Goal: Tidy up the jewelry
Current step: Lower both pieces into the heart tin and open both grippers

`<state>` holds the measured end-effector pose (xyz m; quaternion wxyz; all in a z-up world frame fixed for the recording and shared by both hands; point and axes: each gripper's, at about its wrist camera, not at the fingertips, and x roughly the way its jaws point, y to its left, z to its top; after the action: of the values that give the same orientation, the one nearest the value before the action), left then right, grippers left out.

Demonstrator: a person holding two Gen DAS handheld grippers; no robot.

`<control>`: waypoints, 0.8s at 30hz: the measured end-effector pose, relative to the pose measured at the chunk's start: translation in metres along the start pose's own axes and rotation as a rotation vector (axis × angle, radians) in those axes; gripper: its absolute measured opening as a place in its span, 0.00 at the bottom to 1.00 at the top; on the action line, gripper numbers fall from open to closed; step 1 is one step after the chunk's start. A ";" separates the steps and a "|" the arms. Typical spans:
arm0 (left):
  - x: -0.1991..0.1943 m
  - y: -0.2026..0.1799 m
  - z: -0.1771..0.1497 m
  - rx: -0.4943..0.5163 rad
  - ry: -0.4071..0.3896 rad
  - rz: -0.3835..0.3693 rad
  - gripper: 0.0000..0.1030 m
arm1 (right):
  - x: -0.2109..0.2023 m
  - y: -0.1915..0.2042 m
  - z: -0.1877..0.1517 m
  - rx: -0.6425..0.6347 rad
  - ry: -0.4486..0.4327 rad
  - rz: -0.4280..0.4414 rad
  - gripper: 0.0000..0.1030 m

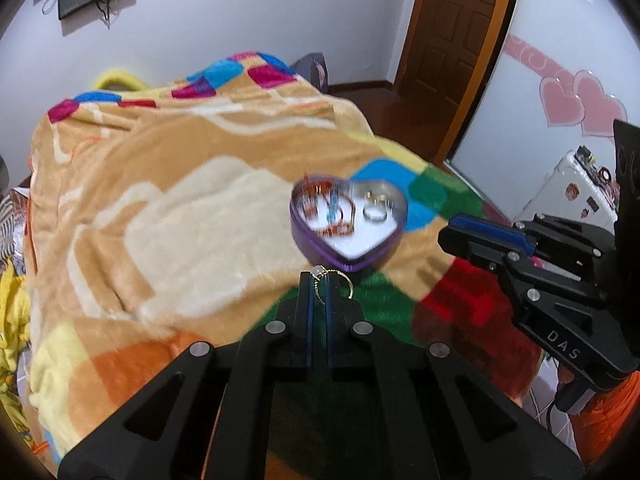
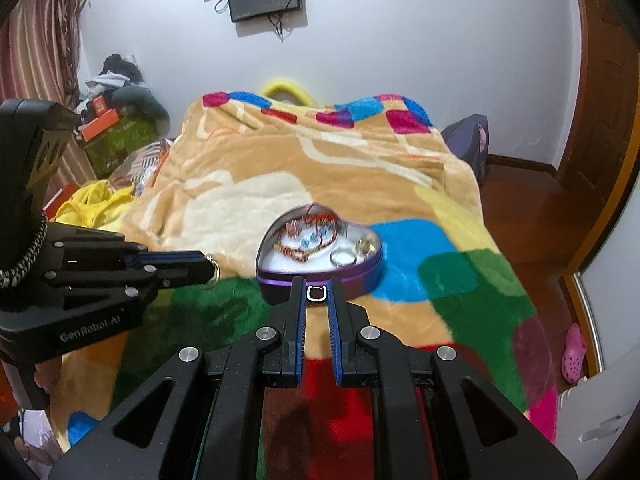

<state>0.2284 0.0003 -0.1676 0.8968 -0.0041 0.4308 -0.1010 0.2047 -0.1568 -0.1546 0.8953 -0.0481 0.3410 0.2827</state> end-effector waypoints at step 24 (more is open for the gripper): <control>0.014 -0.004 0.040 0.018 -0.058 -0.043 0.03 | 0.017 -0.009 0.039 0.043 -0.071 0.033 0.09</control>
<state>0.2666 -0.0096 -0.1528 0.9066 -0.0084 0.4034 -0.1239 0.2430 -0.1450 -0.1367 0.9029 -0.0132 0.3155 0.2917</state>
